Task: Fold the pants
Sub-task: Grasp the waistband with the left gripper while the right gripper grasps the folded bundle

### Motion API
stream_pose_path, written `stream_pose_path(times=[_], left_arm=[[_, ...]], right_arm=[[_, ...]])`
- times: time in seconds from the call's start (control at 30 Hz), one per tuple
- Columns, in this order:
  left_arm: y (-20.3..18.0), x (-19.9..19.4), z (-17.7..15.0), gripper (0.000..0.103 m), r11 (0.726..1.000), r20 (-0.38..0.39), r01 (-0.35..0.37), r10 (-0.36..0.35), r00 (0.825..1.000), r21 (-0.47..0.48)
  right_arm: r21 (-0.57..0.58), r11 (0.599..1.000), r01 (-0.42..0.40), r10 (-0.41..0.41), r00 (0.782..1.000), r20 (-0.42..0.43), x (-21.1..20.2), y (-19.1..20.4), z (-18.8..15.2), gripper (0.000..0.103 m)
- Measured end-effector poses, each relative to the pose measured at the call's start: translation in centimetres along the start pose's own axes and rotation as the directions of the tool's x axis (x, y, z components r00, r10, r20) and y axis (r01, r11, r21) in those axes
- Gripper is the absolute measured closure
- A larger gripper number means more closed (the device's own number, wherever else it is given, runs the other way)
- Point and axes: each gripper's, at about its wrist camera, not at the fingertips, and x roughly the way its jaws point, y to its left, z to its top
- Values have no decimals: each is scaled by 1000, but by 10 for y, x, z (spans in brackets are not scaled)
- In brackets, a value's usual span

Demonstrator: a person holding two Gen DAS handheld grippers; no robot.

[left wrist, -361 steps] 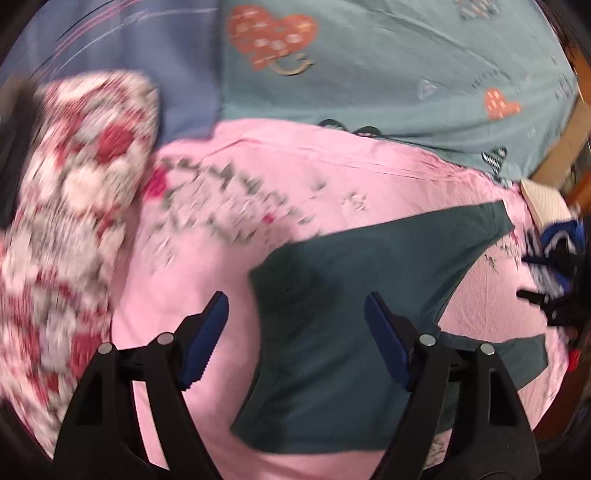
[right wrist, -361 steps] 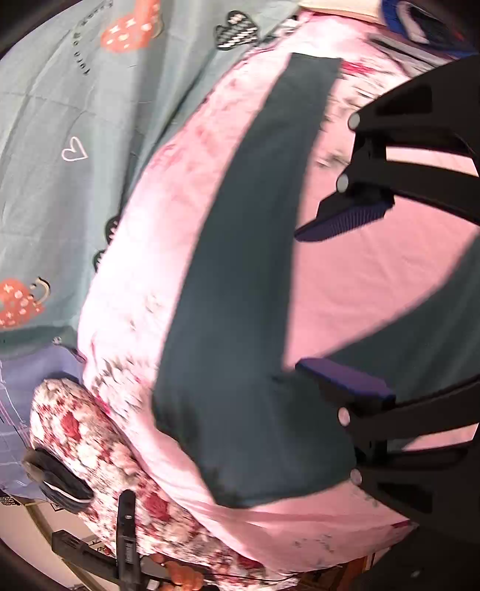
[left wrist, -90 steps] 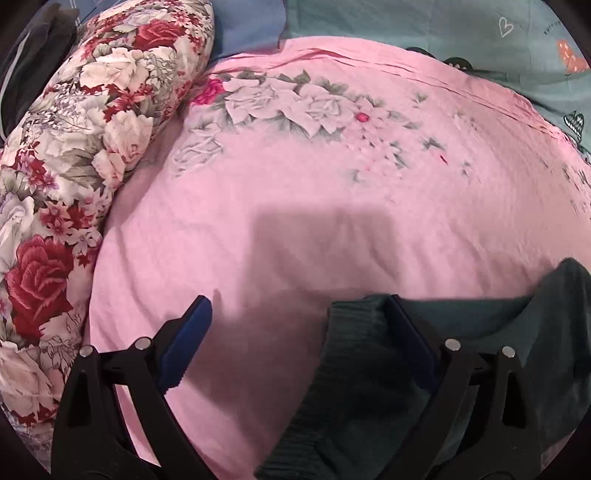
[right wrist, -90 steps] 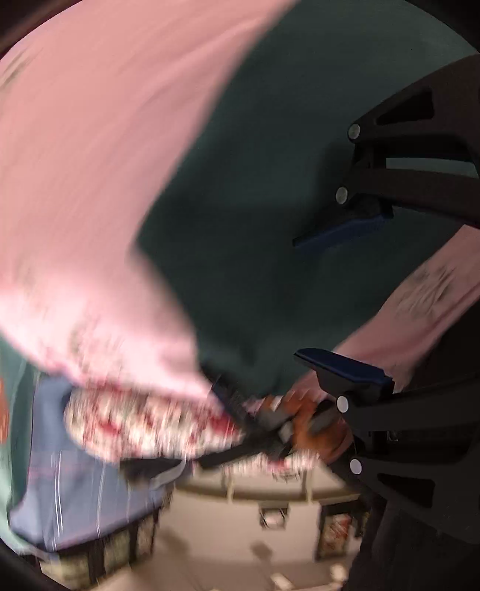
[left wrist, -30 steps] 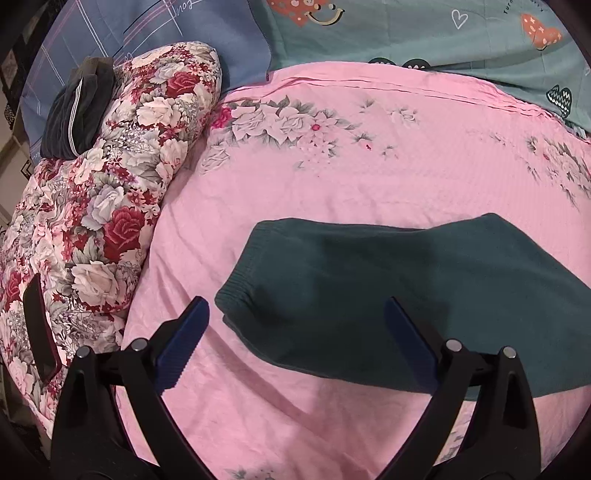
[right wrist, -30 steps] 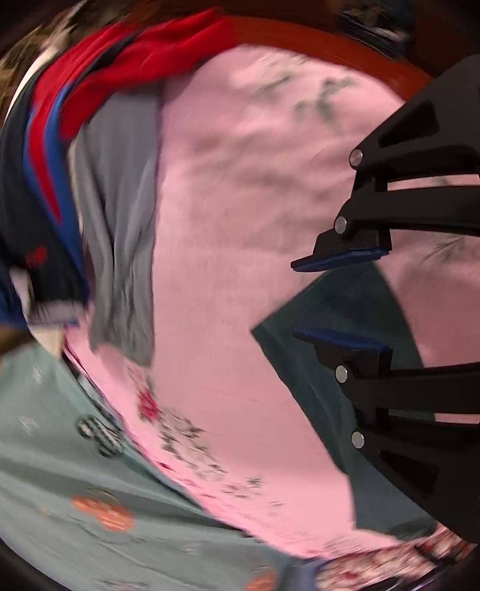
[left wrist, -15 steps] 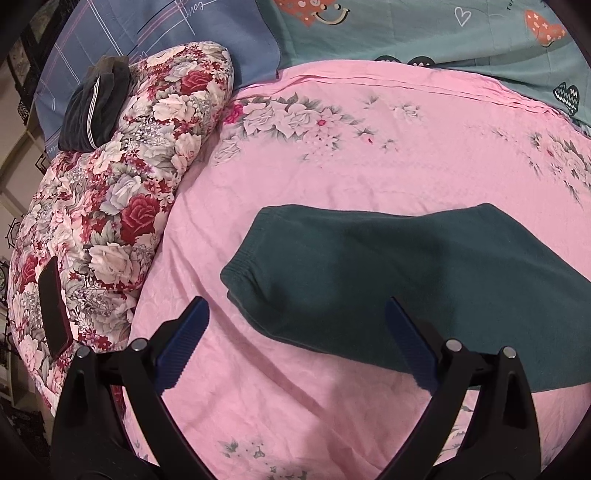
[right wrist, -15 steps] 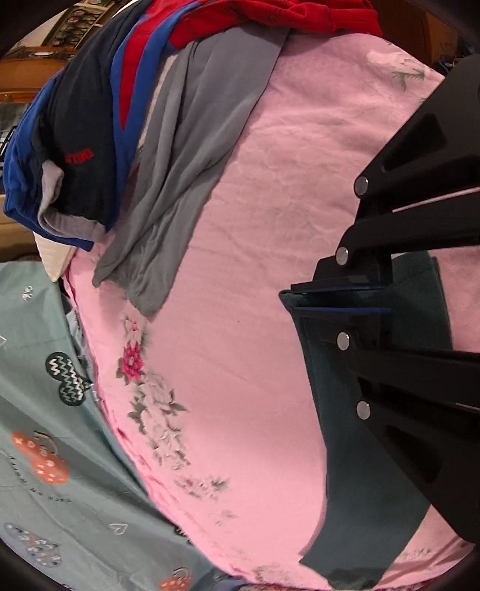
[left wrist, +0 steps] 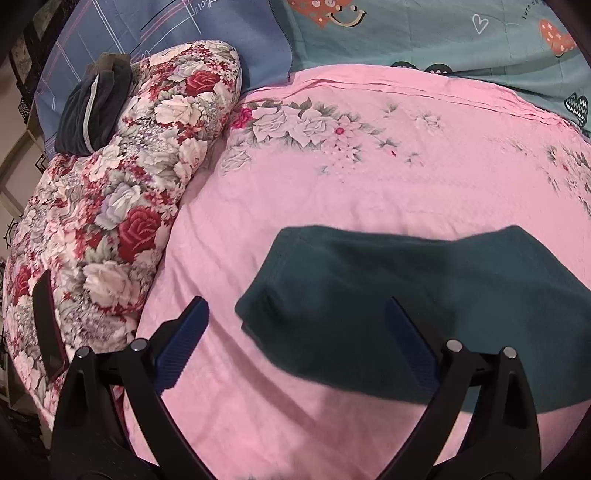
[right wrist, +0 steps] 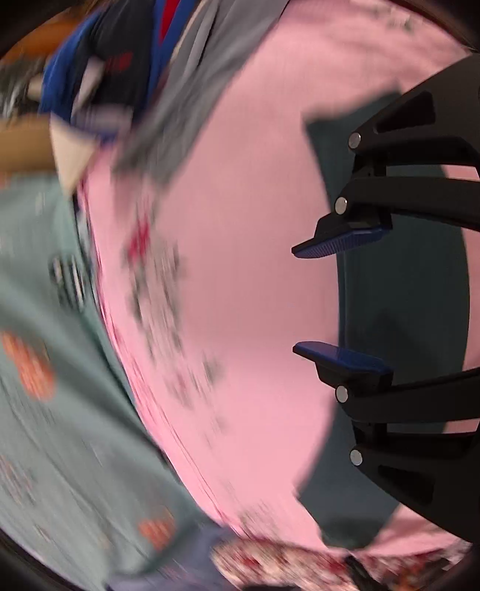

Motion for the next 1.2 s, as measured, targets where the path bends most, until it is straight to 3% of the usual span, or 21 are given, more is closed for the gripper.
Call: stream_pose_path(times=[0.07, 0.17, 0.23, 0.33, 0.47, 0.6, 0.67, 0.8, 0.9, 0.93, 0.97, 1.03, 1.13, 1.2], left_arm=[[-2, 18, 4, 6, 1000, -3, -12, 12, 1000, 8], [-4, 51, 2, 6, 1000, -45, -3, 4, 999, 22], [-3, 67, -4, 6, 1000, -67, 16, -14, 998, 26], [3, 75, -9, 4, 998, -59, 56, -56, 997, 2], [10, 80, -9, 2, 994, -62, 103, -104, 993, -29], [17, 86, -9, 2, 987, -73, 146, -151, 986, -65], [19, 90, -10, 2, 983, -81, 164, -170, 982, -79], [22, 95, -11, 2, 976, -85, 189, -199, 976, -111], [23, 98, -11, 2, 972, -86, 200, -211, 974, -122], [23, 99, -10, 2, 971, -85, 203, -214, 973, -123], [23, 99, -10, 2, 971, -83, 205, -216, 973, -124], [24, 98, -10, 2, 971, -78, 208, -218, 973, -121], [24, 99, -11, 2, 970, -72, 209, -219, 973, -125], [24, 98, -11, 2, 971, -72, 205, -215, 974, -126]], right_arm=[[-108, 985, -132, 127, 991, -53, 21, 65, 1, 56], [-244, 937, -251, 230, 967, -112, 45, 155, 2, 56], [-313, 899, -307, 271, 950, -154, 66, 210, 8, 58], [-383, 851, -359, 285, 929, -237, 109, 273, 19, 73], [-449, 827, -339, 200, 923, -328, 170, 304, 26, 78], [-581, 741, -338, 47, 889, -456, 200, 308, 2, 78], [-605, 712, -357, 37, 879, -476, 194, 305, -5, 78], [-611, 690, -386, 16, 853, -521, 196, 302, -5, 78], [-643, 657, -394, 0, 853, -522, 200, 308, -3, 79], [-654, 650, -386, -8, 857, -515, 199, 310, -1, 89], [-649, 652, -392, -1, 855, -518, 200, 310, 3, 97], [-624, 683, -380, 36, 870, -491, 200, 306, 16, 98], [-559, 775, -294, 57, 914, -402, 210, 296, 40, 103], [-462, 844, -273, 83, 917, -389, 214, 283, 55, 103]])
